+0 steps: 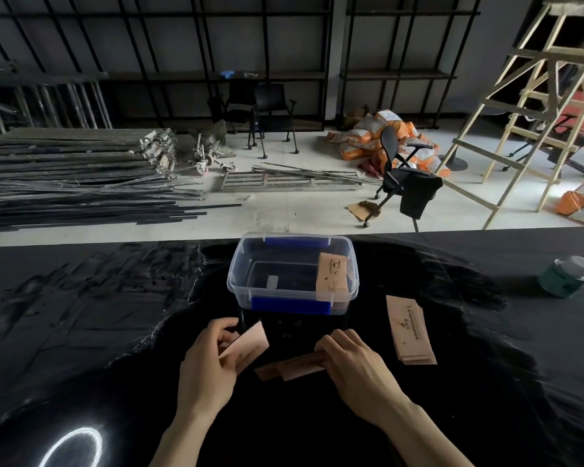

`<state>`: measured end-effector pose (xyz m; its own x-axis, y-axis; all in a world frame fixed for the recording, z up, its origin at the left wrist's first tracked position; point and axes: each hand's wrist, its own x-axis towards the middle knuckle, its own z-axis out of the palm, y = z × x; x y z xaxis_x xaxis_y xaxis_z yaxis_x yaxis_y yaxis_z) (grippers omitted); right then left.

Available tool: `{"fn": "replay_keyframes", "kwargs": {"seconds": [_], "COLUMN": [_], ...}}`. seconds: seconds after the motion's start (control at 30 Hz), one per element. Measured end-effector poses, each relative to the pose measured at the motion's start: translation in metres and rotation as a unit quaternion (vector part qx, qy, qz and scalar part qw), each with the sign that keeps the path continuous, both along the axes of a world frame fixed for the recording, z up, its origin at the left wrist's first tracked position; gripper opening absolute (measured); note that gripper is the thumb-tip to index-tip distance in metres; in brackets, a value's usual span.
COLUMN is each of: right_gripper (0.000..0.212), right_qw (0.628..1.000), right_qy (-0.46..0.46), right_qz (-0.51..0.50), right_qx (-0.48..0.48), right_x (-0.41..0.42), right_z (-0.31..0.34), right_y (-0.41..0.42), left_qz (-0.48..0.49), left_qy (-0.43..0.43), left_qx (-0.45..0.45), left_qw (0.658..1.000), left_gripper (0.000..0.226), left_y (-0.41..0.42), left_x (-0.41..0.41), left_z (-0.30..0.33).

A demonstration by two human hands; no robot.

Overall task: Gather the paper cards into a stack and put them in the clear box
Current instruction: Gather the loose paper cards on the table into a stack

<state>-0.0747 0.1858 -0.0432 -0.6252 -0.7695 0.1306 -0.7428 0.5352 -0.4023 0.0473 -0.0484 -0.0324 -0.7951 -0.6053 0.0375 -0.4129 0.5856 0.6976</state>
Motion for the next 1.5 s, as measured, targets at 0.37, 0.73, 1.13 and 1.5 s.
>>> {"fn": "replay_keyframes", "kwargs": {"seconds": [0.37,0.73,1.13,1.5], "right_gripper": [0.063,0.032,0.05,0.039], "right_qw": [0.999,1.0,0.996,0.997], "right_qy": [-0.038,0.004,-0.074,-0.052], "right_qz": [-0.015,0.001,-0.044,-0.037], "right_qx": [0.003,-0.007,-0.026,-0.036], "right_x": [0.002,0.004,0.007,0.003], "right_z": [0.0,-0.006,0.001,0.001], "right_y": [-0.016,-0.024,-0.032,-0.012], "left_qz": [-0.194,-0.01,-0.151,-0.248], "left_qy": [0.043,-0.232,0.008,-0.125], "left_qx": [0.129,-0.156,-0.018,-0.005], "left_qw": [0.971,0.96,0.988,0.961], "left_gripper": [0.036,0.069,0.049,0.052], "left_y": [0.052,-0.012,0.013,0.047], "left_x": [-0.029,0.014,-0.025,-0.042], "left_z": [0.016,0.003,0.023,0.01]}}
